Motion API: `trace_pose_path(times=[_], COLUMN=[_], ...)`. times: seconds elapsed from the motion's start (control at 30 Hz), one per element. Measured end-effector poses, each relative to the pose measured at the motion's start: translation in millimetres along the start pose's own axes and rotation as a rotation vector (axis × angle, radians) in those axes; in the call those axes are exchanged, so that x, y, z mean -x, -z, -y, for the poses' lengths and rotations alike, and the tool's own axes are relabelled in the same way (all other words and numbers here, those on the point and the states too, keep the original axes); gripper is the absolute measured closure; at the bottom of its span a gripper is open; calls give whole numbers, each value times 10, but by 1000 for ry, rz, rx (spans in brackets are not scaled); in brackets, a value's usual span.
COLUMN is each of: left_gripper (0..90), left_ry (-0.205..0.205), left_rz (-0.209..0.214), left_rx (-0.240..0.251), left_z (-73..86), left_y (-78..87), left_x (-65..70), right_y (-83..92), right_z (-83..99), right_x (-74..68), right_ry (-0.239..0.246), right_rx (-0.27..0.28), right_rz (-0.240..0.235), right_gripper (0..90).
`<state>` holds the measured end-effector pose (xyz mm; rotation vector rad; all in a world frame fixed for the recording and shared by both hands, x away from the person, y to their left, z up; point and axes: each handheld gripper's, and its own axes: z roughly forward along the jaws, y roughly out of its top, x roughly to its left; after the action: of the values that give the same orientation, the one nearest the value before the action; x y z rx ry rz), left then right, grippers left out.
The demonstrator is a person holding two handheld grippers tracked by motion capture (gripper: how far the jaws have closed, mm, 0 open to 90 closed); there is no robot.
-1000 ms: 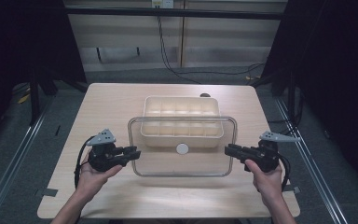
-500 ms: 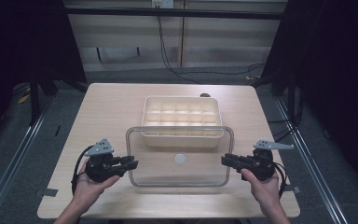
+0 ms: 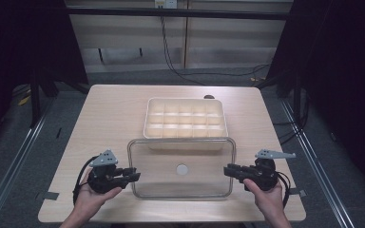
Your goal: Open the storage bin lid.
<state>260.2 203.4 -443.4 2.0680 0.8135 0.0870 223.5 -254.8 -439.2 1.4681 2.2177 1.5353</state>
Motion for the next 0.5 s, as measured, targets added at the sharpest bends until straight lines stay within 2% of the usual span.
trace_pose_path(times=[0.17, 0.3, 0.37, 0.5], left_gripper=[691, 689, 684, 669], left_ry=[-5, 16, 5, 8], left_rz=[-3, 19, 18, 15], left_rx=[-7, -1, 2, -1], left_z=[33, 73, 79, 90], left_y=[-31, -40, -41, -54], left_x=[26, 20, 32, 31], right_y=[-15, -28, -29, -51], right_z=[55, 108, 121, 144], right_x=[19, 26, 27, 33], right_ry=[-17, -25, -23, -25], right_rx=[10, -7, -11, -17], right_rz=[16, 20, 22, 28], right_gripper=[692, 696, 695, 693])
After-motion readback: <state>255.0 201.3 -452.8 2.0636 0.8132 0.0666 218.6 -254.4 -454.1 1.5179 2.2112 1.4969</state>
